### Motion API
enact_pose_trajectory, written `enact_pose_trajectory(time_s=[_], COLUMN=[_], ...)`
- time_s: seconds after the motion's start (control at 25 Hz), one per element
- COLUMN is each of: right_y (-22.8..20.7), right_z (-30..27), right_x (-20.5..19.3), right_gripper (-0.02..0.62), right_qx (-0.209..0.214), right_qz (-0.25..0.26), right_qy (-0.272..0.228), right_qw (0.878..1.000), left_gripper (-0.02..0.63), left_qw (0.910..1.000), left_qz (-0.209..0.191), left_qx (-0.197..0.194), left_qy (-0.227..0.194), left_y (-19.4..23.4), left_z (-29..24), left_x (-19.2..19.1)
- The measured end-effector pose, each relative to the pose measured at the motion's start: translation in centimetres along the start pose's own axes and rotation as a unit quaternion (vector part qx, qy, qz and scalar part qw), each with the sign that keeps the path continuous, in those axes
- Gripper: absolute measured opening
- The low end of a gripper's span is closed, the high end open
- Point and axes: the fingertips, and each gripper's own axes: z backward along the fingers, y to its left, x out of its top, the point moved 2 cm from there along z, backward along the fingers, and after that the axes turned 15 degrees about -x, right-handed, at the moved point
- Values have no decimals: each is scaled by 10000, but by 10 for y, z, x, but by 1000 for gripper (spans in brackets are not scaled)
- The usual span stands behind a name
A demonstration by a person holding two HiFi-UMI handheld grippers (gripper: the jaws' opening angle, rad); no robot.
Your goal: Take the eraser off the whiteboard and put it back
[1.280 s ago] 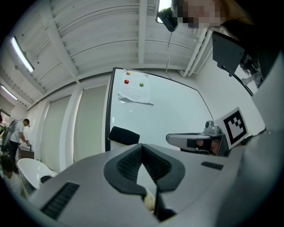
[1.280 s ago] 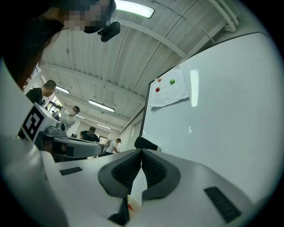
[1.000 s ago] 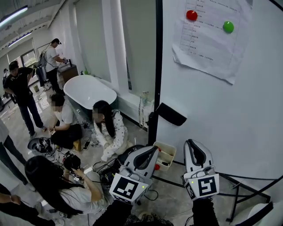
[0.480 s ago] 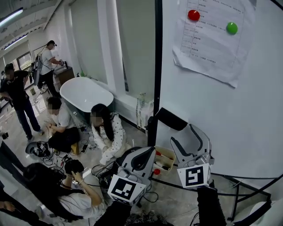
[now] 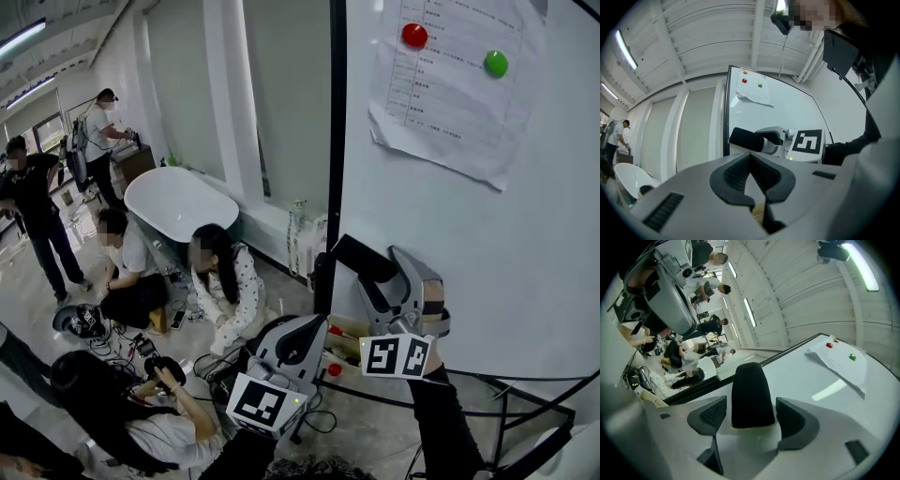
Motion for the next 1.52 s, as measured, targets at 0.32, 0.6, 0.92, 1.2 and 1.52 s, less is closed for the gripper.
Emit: enact_pose_trajectory(time_s=[0.32, 0.6, 0.92, 1.2, 1.52], right_y=[-1, -5, -28, -62, -116], right_z=[-3, -2, 16, 51, 102], right_x=[-3, -2, 3, -4, -23], right_gripper=[314, 279, 278, 278, 278], right_qx=[-298, -343, -521, -651, -1155], right_qz=[510, 313, -325, -997, -1624], right_qy=[-5, 30, -17, 174, 326], right_qw=[9983, 9989, 9981, 9927, 9794], left_gripper=[6, 6, 6, 6, 6], left_qw=[10000, 9999, 9999, 9998, 9995], left_qz=[28, 23, 30, 13, -78], left_qx=[-60, -126, -102, -190, -285], left_qy=[-26, -24, -16, -47, -83], left_y=[0, -8, -15, -34, -60], left_z=[-1, -4, -3, -8, -15], left_x=[-1, -1, 1, 4, 9])
